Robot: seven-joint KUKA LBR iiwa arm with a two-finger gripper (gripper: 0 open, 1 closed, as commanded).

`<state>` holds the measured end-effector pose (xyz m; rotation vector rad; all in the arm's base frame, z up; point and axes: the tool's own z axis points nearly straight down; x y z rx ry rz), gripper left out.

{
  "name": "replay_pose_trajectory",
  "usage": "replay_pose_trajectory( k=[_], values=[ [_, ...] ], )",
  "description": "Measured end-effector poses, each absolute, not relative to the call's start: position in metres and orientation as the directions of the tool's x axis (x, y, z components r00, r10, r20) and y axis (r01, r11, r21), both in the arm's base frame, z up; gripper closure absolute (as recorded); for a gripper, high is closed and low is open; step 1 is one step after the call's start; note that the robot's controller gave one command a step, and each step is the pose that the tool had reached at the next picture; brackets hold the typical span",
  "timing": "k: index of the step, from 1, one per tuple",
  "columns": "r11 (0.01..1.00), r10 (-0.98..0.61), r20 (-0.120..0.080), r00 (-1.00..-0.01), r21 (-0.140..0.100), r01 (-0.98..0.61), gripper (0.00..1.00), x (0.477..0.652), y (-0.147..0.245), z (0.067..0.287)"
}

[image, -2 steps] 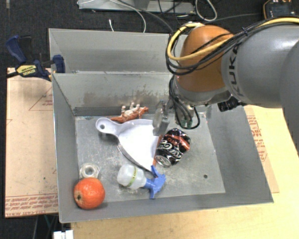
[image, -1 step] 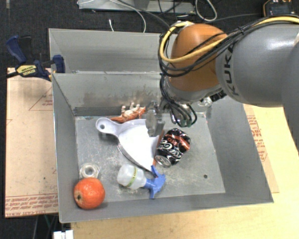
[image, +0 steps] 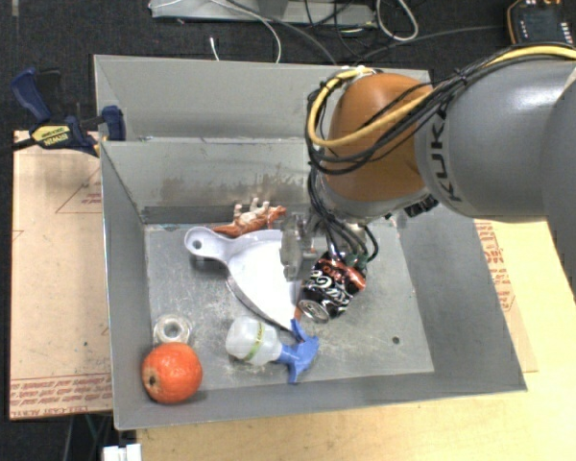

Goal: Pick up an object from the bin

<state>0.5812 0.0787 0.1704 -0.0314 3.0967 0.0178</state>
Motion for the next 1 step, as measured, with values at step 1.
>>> replay_pose_trajectory(
  k=[1],
  values=[
    [0.975, -0.223, -0.052, -0.973, 0.002, -0.224, 1.0, 0.594, 0.0906, 0.1173]
  ],
)
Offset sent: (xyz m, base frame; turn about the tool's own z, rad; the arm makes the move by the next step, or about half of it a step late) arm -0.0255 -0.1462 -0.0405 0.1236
